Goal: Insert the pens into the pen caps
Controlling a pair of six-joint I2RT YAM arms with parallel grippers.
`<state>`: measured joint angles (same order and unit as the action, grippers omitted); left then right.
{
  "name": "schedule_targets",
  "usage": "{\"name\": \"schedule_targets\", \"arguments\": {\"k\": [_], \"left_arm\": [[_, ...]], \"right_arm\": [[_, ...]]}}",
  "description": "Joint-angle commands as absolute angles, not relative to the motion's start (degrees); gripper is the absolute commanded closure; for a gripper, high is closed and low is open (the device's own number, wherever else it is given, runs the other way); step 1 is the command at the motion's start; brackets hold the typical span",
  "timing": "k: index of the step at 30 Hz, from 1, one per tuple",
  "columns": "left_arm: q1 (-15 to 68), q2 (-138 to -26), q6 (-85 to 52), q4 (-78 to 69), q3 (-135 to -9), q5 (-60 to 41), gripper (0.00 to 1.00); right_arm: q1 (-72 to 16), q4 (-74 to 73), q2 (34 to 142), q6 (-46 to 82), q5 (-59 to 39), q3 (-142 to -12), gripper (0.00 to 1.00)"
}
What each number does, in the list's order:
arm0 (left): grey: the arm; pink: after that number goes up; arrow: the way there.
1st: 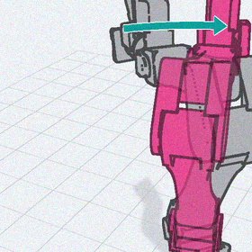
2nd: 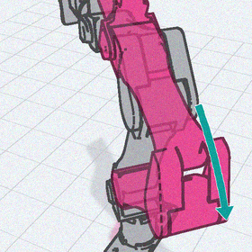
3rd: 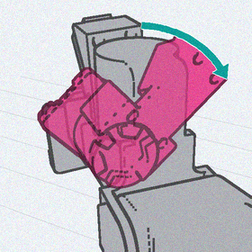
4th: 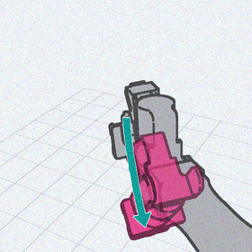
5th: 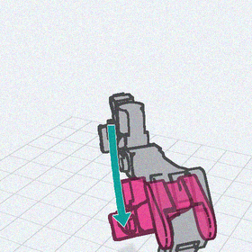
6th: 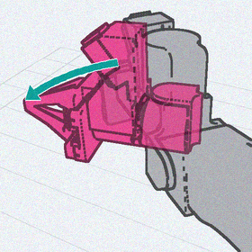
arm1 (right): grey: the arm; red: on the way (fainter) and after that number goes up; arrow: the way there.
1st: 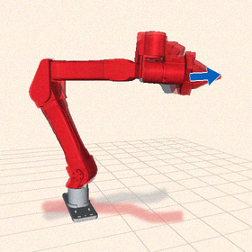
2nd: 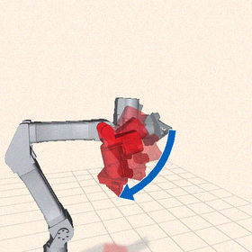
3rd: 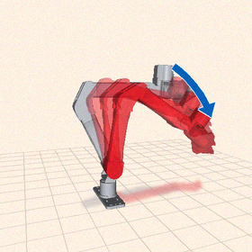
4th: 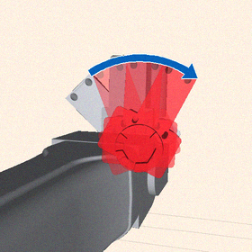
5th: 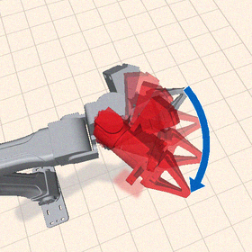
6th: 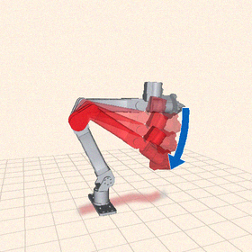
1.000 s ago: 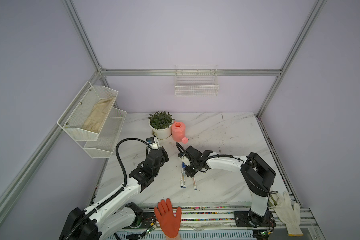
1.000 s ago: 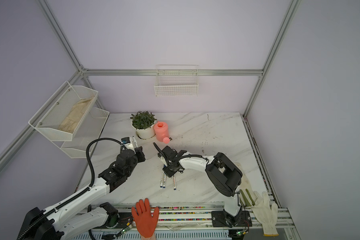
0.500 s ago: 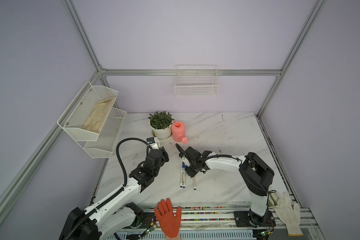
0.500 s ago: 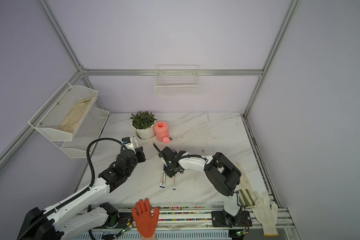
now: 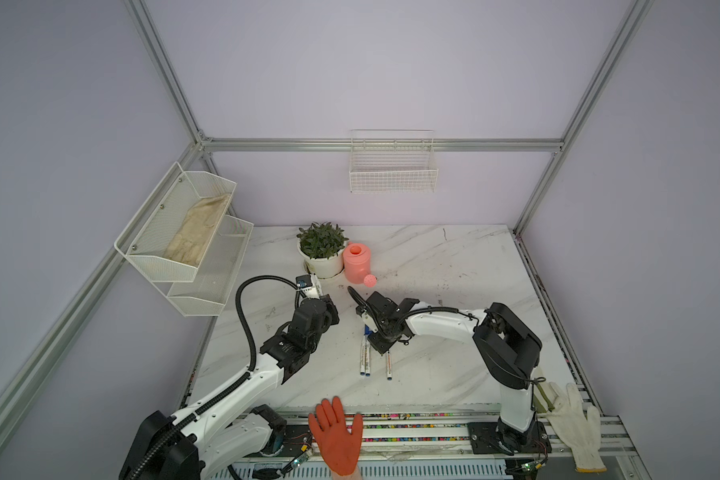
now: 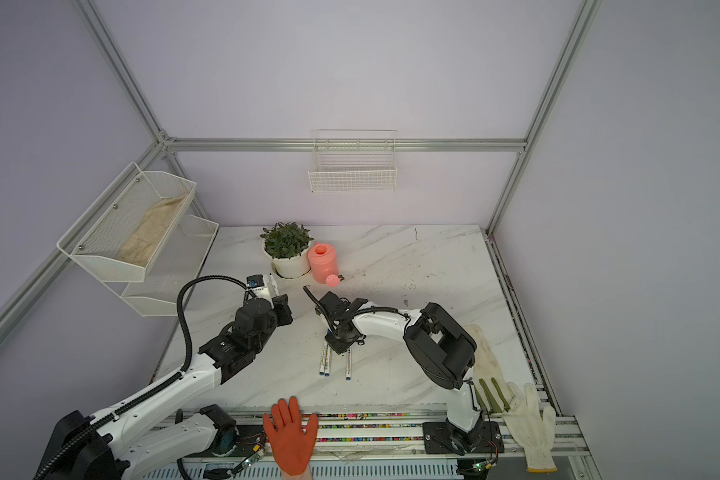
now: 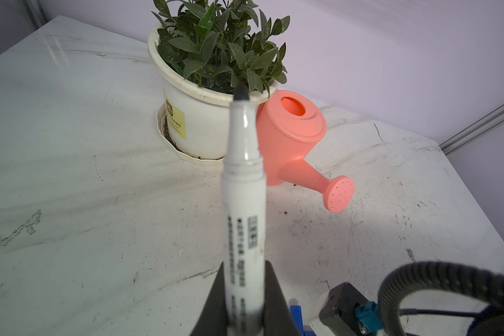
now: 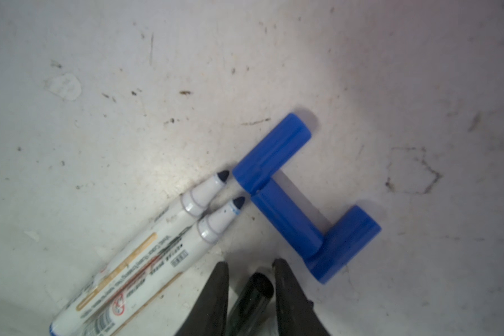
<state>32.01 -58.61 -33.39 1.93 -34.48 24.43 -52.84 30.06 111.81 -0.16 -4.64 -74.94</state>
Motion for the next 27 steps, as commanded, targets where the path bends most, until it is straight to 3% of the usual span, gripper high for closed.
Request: {"name": "schedule_targets", "arguments": {"k": [1,5,8,27], "left_arm": [[31.90,-58.21,-32.28,0.34,-32.96,24.45,1.00],[31.90,-57.94,-31.90,0.30,-32.80,24.02,1.00],[31.90,-58.00,-31.63,0.19,-32.70,23.92,1.00],[31.90,-58.36,-31.55,-0.70,-31.73,22.78,1.00]], "right_arm": [[-53.38,35.74,115.19,-0.14,-4.05,-75.94,0.73],[-53.41,36.53,116.01,0.23,-4.05,-76.78,0.82],[-53.35,37.11,116.02,0.10,-4.30,-77.15,0.83],[-53.37,38.55,111.84,2.20,-2.13,-76.99,0.66]]}}
